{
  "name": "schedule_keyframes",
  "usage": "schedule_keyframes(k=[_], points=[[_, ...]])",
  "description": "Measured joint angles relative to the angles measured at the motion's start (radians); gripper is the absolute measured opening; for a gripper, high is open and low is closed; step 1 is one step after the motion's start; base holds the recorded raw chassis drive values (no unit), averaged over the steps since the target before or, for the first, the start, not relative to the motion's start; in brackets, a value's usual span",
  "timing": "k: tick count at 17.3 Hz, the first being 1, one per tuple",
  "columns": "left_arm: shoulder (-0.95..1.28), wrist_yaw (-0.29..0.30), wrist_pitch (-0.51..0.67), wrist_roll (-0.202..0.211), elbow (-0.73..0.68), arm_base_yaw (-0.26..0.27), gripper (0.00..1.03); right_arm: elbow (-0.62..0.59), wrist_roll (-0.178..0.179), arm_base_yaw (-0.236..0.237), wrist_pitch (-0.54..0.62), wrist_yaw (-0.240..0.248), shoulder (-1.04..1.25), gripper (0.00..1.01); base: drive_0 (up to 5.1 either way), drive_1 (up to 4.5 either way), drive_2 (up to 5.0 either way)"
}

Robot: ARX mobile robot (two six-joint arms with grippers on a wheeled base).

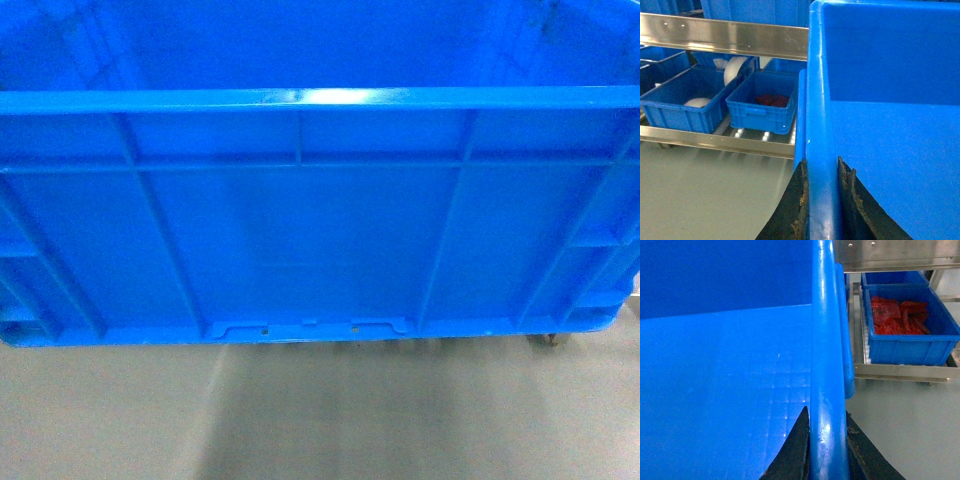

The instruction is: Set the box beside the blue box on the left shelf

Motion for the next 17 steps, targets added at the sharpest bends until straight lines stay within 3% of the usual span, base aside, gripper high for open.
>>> schedule_keyframes(k=[17], points=[[-0.004, 0.003, 0.011, 0.0, 0.0, -0.003, 0.11, 0.0, 0.005, -0.002, 0.003, 0.002, 0.0, 0.09, 0.0, -0.04, 0.0]])
